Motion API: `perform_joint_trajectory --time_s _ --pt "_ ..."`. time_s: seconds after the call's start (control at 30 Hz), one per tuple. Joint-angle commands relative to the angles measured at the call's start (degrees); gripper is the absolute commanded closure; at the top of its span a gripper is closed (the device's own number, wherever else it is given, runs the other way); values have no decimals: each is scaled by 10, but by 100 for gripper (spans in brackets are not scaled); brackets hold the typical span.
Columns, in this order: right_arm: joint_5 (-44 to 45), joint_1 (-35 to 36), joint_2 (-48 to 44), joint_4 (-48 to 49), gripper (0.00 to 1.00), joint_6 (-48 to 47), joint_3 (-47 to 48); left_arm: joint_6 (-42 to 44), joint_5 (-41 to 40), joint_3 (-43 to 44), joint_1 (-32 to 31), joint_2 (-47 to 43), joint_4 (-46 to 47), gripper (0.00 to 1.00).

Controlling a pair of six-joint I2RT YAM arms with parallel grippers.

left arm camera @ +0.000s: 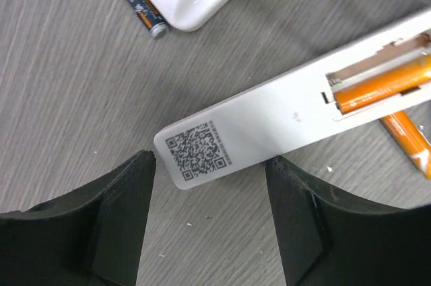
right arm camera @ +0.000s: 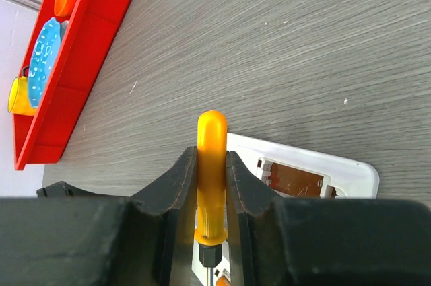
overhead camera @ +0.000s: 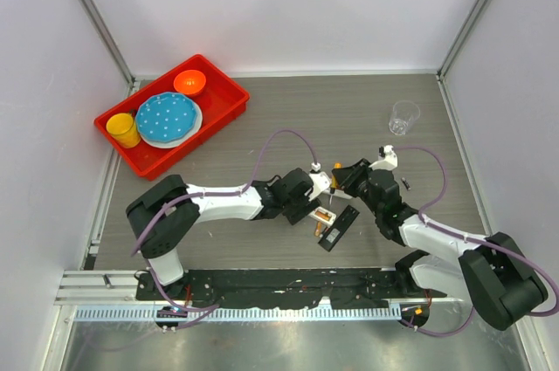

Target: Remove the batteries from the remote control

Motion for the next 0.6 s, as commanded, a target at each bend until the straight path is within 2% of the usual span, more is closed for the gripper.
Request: perform_joint_trajectory --time_s 0.0,0.3,0.57 --pt "7 1 10 16 99 -14 26 -6 -54 4 7 10 6 32" --pt "6 1 19 14 99 -19 32 -13 -29 19 26 17 22 36" --pt "8 2 15 10 99 -22 33 -15 25 9 25 7 13 41"
